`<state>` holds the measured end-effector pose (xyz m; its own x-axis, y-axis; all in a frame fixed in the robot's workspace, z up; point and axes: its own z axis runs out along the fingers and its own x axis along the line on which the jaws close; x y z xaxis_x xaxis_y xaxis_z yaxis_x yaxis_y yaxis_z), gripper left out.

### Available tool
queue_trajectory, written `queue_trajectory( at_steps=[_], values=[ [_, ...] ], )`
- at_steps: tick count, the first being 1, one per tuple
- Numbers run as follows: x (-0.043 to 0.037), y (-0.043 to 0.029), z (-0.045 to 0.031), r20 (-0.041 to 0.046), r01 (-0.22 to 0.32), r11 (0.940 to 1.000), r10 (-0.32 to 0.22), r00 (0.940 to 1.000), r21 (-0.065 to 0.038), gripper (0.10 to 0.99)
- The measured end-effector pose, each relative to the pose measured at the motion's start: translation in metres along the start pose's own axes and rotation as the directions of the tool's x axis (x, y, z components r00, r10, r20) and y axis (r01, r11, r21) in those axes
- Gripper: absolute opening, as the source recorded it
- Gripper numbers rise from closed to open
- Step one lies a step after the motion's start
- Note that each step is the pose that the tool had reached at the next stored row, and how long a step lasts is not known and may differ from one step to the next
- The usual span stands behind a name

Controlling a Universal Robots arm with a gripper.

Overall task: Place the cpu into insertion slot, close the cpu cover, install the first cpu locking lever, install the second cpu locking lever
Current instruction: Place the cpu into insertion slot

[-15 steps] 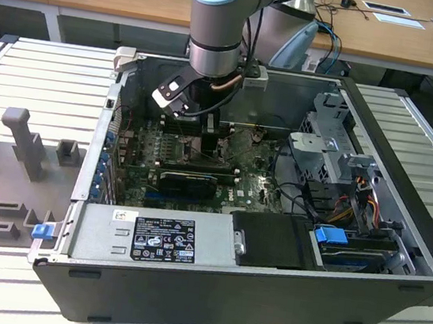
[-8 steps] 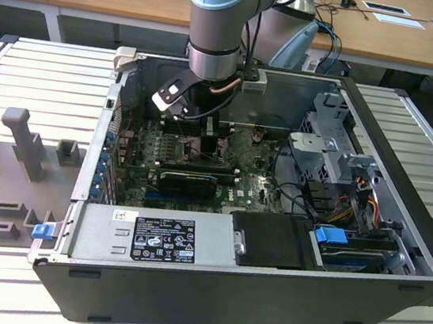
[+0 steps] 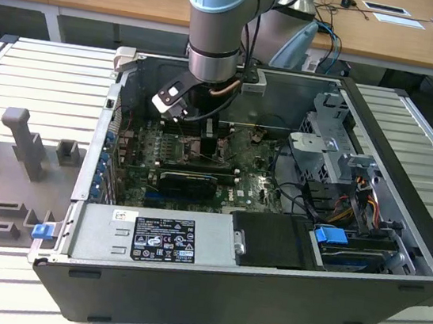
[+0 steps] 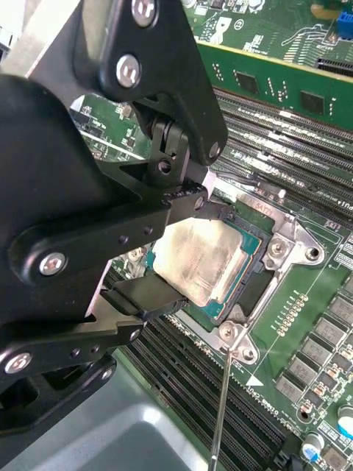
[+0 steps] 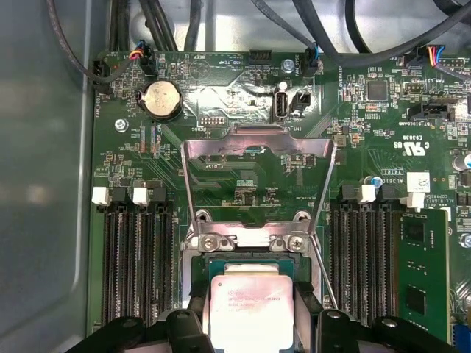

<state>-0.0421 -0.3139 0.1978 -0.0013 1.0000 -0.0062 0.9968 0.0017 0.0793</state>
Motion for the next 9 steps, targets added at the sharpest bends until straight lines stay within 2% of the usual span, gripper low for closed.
queue_trajectory(
  at_steps=[3,4,9],
  values=[
    [0.0001,0.0000,0.0002,-0.0003,0.000,1.0000,0.000,1.0000,0.000,0.553],
    [0.0001,0.0000,0.0002,-0.0003,0.000,1.0000,0.000,1.0000,0.000,0.616],
    [0.0011,-0.0001,0.0000,-0.0001,0.000,1.0000,0.000,1.0000,0.000,0.616]
  ],
)
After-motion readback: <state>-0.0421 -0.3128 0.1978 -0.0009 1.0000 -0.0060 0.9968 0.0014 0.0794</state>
